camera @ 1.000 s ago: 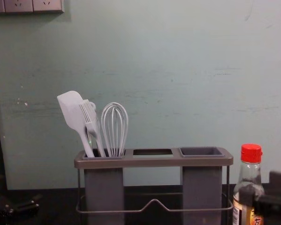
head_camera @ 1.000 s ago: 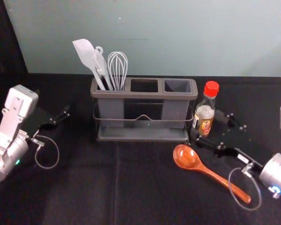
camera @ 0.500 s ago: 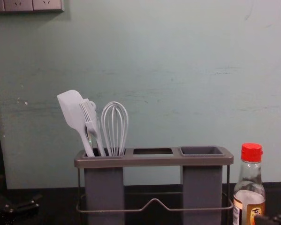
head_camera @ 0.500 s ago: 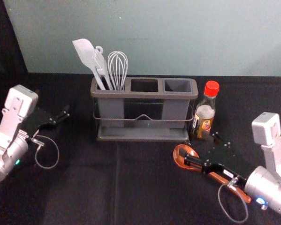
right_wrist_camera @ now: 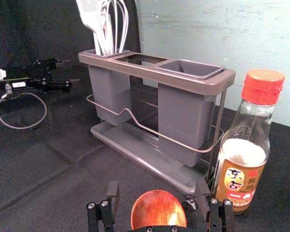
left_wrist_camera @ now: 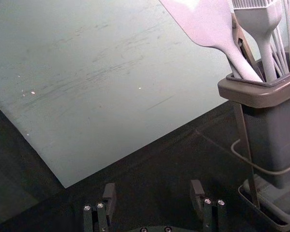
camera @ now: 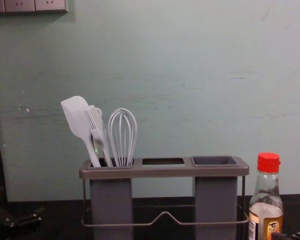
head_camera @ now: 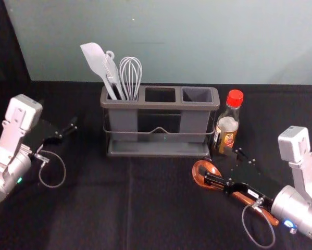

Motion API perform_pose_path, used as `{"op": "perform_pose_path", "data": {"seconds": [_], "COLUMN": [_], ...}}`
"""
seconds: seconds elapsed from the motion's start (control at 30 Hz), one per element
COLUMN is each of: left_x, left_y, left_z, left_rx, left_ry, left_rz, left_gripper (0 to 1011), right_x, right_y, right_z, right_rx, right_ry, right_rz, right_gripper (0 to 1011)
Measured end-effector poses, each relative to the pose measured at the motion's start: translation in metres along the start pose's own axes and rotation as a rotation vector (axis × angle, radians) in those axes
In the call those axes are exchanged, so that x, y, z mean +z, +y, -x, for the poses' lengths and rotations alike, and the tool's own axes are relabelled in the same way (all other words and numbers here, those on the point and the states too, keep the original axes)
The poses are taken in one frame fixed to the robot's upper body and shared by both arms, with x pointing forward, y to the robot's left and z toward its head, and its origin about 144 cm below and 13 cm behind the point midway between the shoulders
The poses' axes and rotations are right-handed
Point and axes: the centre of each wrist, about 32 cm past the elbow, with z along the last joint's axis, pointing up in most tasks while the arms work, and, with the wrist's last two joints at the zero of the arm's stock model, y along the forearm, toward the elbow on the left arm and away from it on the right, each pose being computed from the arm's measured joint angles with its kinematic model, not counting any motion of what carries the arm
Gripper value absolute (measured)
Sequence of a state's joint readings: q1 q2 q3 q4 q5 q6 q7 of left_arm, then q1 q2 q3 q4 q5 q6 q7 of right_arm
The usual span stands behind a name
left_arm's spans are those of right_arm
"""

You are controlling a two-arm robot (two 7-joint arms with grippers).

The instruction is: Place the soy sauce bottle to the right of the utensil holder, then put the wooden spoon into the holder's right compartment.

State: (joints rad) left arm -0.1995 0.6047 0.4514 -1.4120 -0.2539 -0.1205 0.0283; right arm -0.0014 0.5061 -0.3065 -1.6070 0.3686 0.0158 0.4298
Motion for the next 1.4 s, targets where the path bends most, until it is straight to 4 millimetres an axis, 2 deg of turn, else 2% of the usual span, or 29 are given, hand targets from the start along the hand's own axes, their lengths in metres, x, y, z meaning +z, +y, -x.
{"op": "perform_pose_path", "data": {"seconds": [0.53,0.77,1.17,1.4], "left_x": [0.000,0.000,0.000,0.000], "left_y": [0.000,0.000,0.000,0.000], "left_z": [0.000,0.000,0.000,0.000], "left_rx": [0.000,0.000,0.000,0.000], "left_ry": [0.000,0.000,0.000,0.000], "left_rz": [0.000,0.000,0.000,0.000], "left_gripper": [1005,1005,1005,1005], "right_x": [0.001,0.002,0.043,0.063], "right_y": [-0.001,0.003,0.008,0.023], "right_z": [0.000,-0.001,0.007,0.002], "right_rx": [-0.001,0.015,0.008,-0.011], "right_ry": [0.000,0.001,-0.068,-0.065], "right_rz": [-0.004,0.072,0.244,0.366], "right_gripper": [1000,1002,1000,1000]}}
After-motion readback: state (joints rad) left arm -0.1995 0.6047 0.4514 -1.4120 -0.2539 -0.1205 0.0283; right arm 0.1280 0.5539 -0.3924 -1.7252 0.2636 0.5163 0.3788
